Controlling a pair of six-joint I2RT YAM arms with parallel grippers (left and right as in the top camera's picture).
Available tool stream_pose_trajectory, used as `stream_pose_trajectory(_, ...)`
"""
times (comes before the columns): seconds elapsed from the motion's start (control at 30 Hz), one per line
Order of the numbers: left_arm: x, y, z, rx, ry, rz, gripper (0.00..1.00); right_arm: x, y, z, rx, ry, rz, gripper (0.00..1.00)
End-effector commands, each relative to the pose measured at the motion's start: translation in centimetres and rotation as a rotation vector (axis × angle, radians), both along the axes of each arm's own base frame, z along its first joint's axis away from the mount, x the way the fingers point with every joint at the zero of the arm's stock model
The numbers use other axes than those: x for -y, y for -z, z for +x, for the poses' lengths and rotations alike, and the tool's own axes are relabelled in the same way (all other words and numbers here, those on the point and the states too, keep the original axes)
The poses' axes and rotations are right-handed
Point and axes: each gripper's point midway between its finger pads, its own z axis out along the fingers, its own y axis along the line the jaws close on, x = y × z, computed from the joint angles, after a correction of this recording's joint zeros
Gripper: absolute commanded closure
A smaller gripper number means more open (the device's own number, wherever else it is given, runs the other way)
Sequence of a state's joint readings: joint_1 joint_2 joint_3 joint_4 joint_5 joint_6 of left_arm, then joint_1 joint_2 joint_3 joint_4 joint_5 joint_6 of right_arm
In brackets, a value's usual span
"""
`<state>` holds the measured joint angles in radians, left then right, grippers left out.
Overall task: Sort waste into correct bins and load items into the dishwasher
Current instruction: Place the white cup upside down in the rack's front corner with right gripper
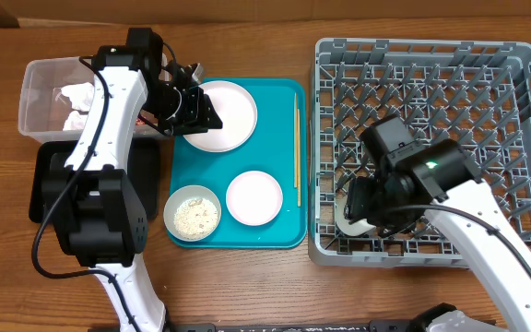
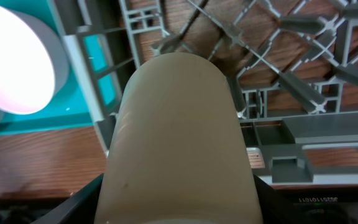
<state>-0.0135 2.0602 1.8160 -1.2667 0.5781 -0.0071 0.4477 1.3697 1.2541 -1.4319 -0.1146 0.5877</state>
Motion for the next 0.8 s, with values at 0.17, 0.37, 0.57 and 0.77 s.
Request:
stream_pose_trajectory(0.17,-0.2,-0.7,0.3,0.025,-0.014,0.037,0.6,-0.9,2.8,-0.2,-0.079,-0.006,-0.053,0.32)
stream_pose_trajectory(0.37,-1.1,-3.8,1.2,0.079,-0.021,0.094,0.53,-1.3,3.0,0.4,-0.076,-0.007,-0.045,0.1)
stream_pose_trajectory(0.57,-2.1,-10.9,1.5,0.192,-0.037,0.154,0.53,-1.5,-0.4,3.4,0.037,0.008,0.008,0.08)
stream_pose_trajectory(0.77,-3.3,-17.4,-0.7,0.299,-0.086,0.256,0.58,0.7,-6.2,6.9,0.212,0.028,-0.023,0.04)
